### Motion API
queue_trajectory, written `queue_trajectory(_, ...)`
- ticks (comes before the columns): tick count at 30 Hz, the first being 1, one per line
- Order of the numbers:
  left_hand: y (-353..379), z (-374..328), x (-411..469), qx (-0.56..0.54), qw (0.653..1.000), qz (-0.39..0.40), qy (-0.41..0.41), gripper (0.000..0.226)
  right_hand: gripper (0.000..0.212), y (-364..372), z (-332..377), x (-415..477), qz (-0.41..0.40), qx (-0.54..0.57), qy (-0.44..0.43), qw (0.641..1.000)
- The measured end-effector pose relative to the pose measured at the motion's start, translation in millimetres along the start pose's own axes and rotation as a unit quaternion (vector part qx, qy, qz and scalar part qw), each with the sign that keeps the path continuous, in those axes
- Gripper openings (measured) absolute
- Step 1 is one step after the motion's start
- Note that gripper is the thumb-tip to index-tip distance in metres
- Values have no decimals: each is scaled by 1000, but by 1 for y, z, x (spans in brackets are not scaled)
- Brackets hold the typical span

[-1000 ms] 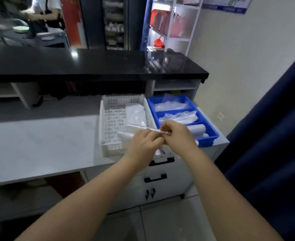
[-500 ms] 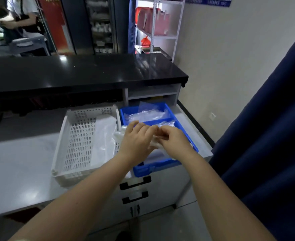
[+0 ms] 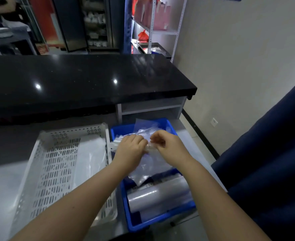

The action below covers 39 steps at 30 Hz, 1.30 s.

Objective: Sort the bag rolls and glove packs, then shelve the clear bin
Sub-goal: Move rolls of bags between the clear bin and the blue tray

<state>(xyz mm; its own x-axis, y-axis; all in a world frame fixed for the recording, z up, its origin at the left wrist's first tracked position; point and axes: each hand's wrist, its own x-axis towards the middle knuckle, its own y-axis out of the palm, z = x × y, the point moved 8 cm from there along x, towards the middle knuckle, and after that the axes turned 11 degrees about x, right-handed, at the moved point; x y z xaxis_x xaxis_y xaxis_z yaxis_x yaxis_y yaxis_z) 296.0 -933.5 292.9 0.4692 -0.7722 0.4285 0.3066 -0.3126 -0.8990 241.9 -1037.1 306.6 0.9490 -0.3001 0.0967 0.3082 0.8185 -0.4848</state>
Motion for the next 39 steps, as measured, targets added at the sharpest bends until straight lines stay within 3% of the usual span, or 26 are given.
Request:
queue_trajectory(4, 20, 9, 10, 18, 999, 28, -25, 26, 19, -23, 16, 3, -46, -39, -149, 987)
queue_trajectory(7, 24, 15, 17, 31, 998, 35, -47, 26, 17, -27, 9, -11, -25, -80, -221, 972)
queue_trajectory(12, 17, 29, 32, 30, 993, 34, -106, 23, 29, 13, -53, -8, 154, -142, -107, 972)
queue_trajectory(19, -5, 34, 40, 38, 986, 4, -161, 21, 66, 64, -112, 27, 294, -352, -31, 888)
queue_trajectory(23, -12, 34, 34, 39, 981, -6, -190, 19, 72, 76, -133, 30, 346, -368, 7, 863)
queue_trajectory(27, -17, 35, 24, 39, 977, -6, -209, 19, 73, 82, -132, 32, 359, -380, -1, 852)
queue_trajectory(34, -24, 39, 10, 38, 972, -13, -230, 18, 52, 85, -119, 24, 385, -312, -16, 868)
queue_trajectory(36, -25, 38, 9, 44, 972, -10, -230, 18, 45, 75, -105, 24, 354, -302, -41, 885)
queue_trajectory(39, -29, 39, 15, 41, 971, -13, -233, 19, 48, 53, -70, 20, 277, -331, -155, 888)
